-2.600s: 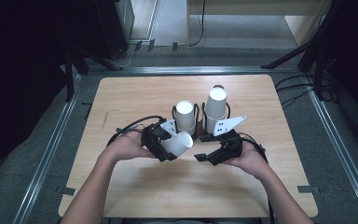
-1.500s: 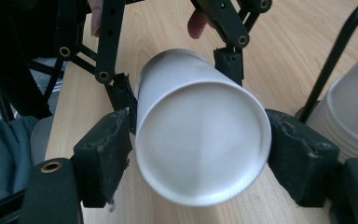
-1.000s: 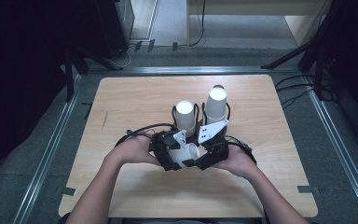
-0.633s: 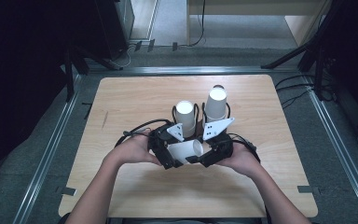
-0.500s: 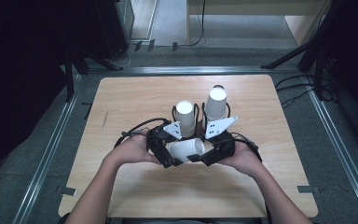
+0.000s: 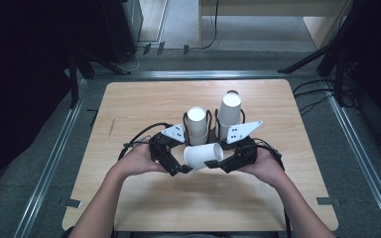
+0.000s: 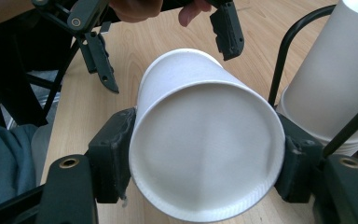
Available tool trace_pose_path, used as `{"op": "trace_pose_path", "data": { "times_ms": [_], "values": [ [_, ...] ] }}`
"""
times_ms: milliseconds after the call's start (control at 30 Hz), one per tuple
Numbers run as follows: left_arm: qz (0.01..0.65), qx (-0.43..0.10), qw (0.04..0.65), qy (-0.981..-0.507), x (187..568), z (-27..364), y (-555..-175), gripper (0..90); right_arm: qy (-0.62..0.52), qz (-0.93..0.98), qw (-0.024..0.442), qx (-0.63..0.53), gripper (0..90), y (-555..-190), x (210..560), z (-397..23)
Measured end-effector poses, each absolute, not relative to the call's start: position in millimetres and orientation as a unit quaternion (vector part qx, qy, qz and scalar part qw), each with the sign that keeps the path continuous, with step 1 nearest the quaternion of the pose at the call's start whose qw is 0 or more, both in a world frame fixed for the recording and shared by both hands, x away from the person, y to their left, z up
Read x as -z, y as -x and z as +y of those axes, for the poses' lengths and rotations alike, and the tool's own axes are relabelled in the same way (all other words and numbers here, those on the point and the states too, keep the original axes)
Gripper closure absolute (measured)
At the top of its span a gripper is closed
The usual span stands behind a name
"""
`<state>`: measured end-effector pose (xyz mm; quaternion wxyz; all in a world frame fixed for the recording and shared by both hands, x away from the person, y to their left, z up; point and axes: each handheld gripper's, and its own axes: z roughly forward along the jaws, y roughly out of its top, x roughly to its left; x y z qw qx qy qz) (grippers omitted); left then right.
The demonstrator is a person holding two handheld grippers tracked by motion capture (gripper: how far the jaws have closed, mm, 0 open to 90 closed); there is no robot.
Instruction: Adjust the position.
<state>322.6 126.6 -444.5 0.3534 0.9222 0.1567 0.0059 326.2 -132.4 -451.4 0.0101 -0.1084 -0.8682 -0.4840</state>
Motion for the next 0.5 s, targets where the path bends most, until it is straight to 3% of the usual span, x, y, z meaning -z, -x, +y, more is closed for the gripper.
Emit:
{"op": "trace_pose_path", "data": {
  "times_ms": [500],
  "values": [
    [0.172, 0.025, 0.404, -0.898, 458, 134, -323, 0.0, 0.109, -0.853, 0.017, 0.511, 33.0, -326, 444, -142]
  ]
}}
